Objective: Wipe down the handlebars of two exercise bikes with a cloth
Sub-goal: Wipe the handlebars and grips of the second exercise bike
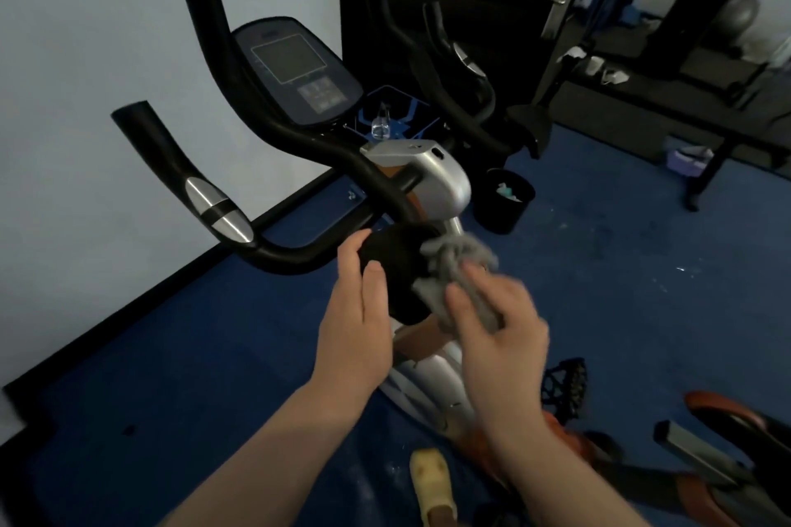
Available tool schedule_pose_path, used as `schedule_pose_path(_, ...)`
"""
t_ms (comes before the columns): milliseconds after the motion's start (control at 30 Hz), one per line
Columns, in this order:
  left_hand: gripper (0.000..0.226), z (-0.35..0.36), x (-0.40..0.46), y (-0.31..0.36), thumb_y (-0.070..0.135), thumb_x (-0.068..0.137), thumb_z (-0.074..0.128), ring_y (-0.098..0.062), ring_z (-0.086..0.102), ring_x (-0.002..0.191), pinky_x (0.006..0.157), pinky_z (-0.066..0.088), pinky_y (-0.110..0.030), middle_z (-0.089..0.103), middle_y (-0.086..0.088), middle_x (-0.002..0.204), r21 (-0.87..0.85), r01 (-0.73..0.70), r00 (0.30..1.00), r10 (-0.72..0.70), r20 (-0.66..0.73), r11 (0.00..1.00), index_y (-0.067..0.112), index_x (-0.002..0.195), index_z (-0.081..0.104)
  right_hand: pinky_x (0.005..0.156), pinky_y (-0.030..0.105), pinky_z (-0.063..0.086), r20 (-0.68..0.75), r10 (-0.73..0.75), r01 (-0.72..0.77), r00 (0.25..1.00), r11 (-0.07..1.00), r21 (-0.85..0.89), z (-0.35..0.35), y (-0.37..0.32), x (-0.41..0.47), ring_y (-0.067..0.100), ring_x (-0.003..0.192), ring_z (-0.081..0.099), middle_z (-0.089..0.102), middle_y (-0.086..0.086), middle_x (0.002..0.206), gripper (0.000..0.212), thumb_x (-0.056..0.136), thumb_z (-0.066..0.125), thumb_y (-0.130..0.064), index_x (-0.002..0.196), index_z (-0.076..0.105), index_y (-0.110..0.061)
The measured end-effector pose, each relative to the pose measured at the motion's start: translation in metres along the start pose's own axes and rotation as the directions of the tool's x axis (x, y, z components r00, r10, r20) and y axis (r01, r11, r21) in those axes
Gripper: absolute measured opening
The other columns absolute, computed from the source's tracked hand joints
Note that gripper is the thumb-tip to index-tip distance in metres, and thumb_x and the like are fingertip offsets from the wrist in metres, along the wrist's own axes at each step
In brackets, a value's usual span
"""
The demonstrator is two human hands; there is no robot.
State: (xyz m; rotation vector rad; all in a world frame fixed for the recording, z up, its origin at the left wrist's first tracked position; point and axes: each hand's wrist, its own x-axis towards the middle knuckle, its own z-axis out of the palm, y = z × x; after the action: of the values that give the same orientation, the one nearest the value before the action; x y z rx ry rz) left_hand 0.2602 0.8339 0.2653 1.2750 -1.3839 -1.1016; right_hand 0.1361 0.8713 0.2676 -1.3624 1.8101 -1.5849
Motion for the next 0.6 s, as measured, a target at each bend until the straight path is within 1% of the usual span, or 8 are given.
schedule_pose_path(100, 0.041, 0.003, -0.001, 0.001, 0.053, 0.091, 0.025, 0.001, 0.052, 0.109, 0.092, 0.046, -0.033, 0.054, 0.015, 0.122, 0.002, -0.009, 0.999, 0.009, -0.040, 1.000, 0.048, 0.130, 0.034, 0.079, 0.003, 0.041, -0.055, -0.053, 0.052, 0.997, 0.998, -0.028, 0.012, -0.008, 0.027, -0.004, 0.093, 0.055, 0.056, -0.015, 0.099, 0.033, 0.086, 0.066, -0.021, 0.118, 0.063, -0.030)
schedule_pose_path(167, 0.044, 0.006, -0.002, 0.003, 0.053, 0.091, 0.024, 0.004, 0.049, 0.115, 0.096, 0.043, -0.028, 0.051, 0.016, 0.129, 0.001, -0.005, 0.997, 0.005, -0.074, 1.000, 0.047, 0.133, 0.033, 0.080, 0.004, 0.040, -0.030, -0.064, 0.062, 0.998, 0.997, -0.053, 0.019, 0.000, 0.017, -0.004, 0.093, 0.053, 0.053, -0.016, 0.098, 0.034, 0.088, 0.064, -0.020, 0.120, 0.061, -0.030)
schedule_pose_path(233, 0.046, 0.008, -0.001, 0.001, 0.052, 0.092, 0.025, 0.005, 0.043, 0.122, 0.100, 0.038, -0.025, 0.046, 0.018, 0.135, 0.012, 0.005, 0.995, -0.004, -0.101, 1.000, 0.046, 0.136, 0.032, 0.079, 0.008, 0.042, 0.078, 0.007, -0.003, 0.997, 0.999, -0.048, 0.016, 0.021, -0.004, -0.006, 0.092, 0.056, 0.053, -0.025, 0.092, 0.027, 0.088, 0.063, -0.019, 0.105, 0.063, -0.040)
schedule_pose_path(333, 0.038, 0.002, 0.001, 0.003, 0.045, 0.093, 0.035, 0.014, 0.038, 0.121, 0.093, 0.035, -0.012, 0.042, 0.031, 0.130, 0.130, -0.028, 0.990, 0.046, -0.133, 0.991, 0.046, 0.131, 0.038, 0.077, 0.022, 0.049, 0.235, 0.121, -0.115, 0.964, 0.992, -0.043, 0.004, 0.043, -0.021, 0.003, 0.089, 0.063, 0.063, -0.021, 0.085, 0.015, 0.083, 0.067, -0.019, 0.089, 0.068, -0.033)
schedule_pose_path(400, 0.033, -0.007, 0.007, 0.010, 0.032, 0.092, 0.046, 0.012, 0.040, 0.118, 0.088, 0.034, -0.003, 0.043, 0.030, 0.123, 0.256, -0.096, 0.970, 0.148, -0.190, 0.962, 0.042, 0.123, 0.047, 0.077, 0.021, 0.055, 0.117, 0.226, -0.235, 0.967, 0.969, 0.073, -0.003, 0.043, 0.002, 0.001, 0.090, 0.065, 0.068, -0.016, 0.095, 0.015, 0.083, 0.067, -0.026, 0.090, 0.067, -0.039)
schedule_pose_path(467, 0.030, -0.015, 0.016, 0.022, 0.023, 0.089, 0.051, 0.007, 0.044, 0.116, 0.091, 0.031, -0.002, 0.049, 0.024, 0.119, 0.353, -0.169, 0.928, 0.269, -0.258, 0.920, 0.034, 0.117, 0.054, 0.082, 0.029, 0.056, 0.010, 0.278, -0.274, 0.960, 0.939, 0.206, -0.010, 0.037, 0.043, 0.007, 0.095, 0.067, 0.070, -0.010, 0.101, 0.015, 0.085, 0.066, -0.031, 0.099, 0.069, -0.035)
schedule_pose_path(533, 0.027, -0.020, 0.031, 0.034, 0.024, 0.087, 0.051, 0.004, 0.047, 0.113, 0.092, 0.034, -0.007, 0.053, 0.022, 0.113, 0.385, -0.197, 0.889, 0.330, -0.318, 0.902, 0.031, 0.113, 0.056, 0.085, 0.026, 0.053, 0.031, 0.187, -0.189, 0.982, 0.958, 0.217, -0.014, 0.024, 0.084, 0.001, 0.096, 0.064, 0.069, -0.012, 0.104, 0.019, 0.087, 0.064, -0.033, 0.106, 0.067, -0.033)
schedule_pose_path(600, 0.026, -0.020, 0.049, 0.044, 0.029, 0.087, 0.050, 0.005, 0.048, 0.111, 0.088, 0.038, -0.014, 0.054, 0.023, 0.109, 0.369, -0.157, 0.893, 0.291, -0.342, 0.916, 0.032, 0.112, 0.056, 0.083, 0.012, 0.047, 0.200, 0.014, -0.044, 0.980, 0.988, 0.147, -0.003, 0.011, 0.113, -0.006, 0.096, 0.060, 0.065, -0.017, 0.103, 0.017, 0.086, 0.065, -0.030, 0.102, 0.065, -0.037)
